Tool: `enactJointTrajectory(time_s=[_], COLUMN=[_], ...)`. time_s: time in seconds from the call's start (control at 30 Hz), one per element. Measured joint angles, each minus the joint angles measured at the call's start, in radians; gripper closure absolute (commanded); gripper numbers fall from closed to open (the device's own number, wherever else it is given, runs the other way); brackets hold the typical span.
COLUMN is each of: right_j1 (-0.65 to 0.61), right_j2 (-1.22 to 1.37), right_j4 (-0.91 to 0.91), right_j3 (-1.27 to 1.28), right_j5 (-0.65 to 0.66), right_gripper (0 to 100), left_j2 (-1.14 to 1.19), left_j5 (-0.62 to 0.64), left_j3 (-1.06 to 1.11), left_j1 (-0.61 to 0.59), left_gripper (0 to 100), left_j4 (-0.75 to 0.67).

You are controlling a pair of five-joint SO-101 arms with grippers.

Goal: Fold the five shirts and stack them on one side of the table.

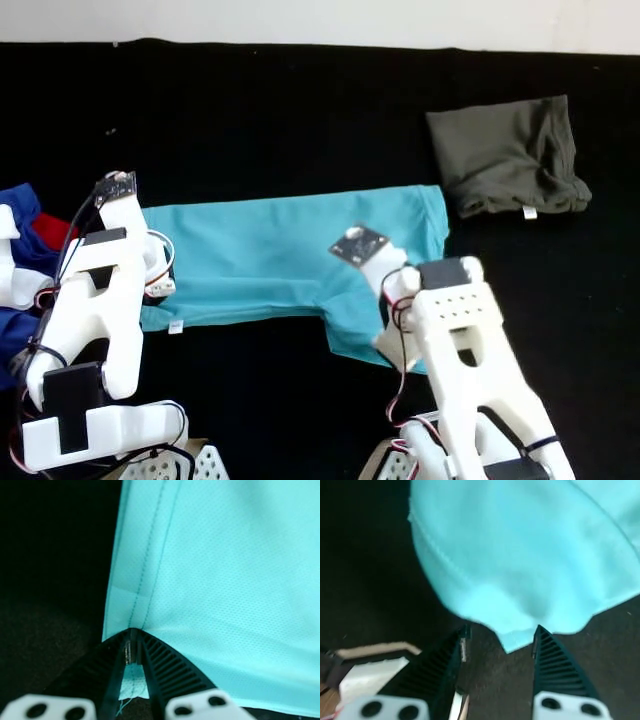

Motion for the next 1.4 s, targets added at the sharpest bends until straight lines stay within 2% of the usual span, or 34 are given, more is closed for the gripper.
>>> enactJointTrajectory(time_s=[0.3, 0.5, 0.7, 0.87, 1.0, 1.07, 1.23, 1.4], right_j1=[0.000, 0.051, 0.183, 0.270, 0.284, 0.282, 0.279, 0.209], right_j2=[0.000, -0.002, -0.002, -0.002, -0.002, -0.002, -0.002, -0.002], right_j4=[-0.249, -0.324, -0.331, -0.330, -0.272, -0.239, -0.226, -0.226], right_j3=[0.117, 0.140, 0.140, 0.140, 0.135, 0.115, 0.091, 0.091], right_j5=[-0.002, 0.008, 0.138, 0.167, 0.163, 0.110, 0.060, 0.054], right_gripper=[79.8, 92.3, 97.7, 96.7, 85.3, 81.7, 83.7, 85.4], left_j2=[0.000, 0.000, 0.000, 0.000, 0.000, 0.000, 0.000, 0.000], left_j5=[0.000, 0.000, 0.000, 0.000, 0.000, 0.000, 0.000, 0.000], left_j3=[0.000, 0.000, 0.000, 0.000, 0.000, 0.000, 0.000, 0.000], left_j1=[0.000, 0.000, 0.000, 0.000, 0.000, 0.000, 0.000, 0.000], left_gripper=[99, 99, 99, 99, 99, 99, 99, 99], left_j4=[0.000, 0.000, 0.000, 0.000, 0.000, 0.000, 0.000, 0.000])
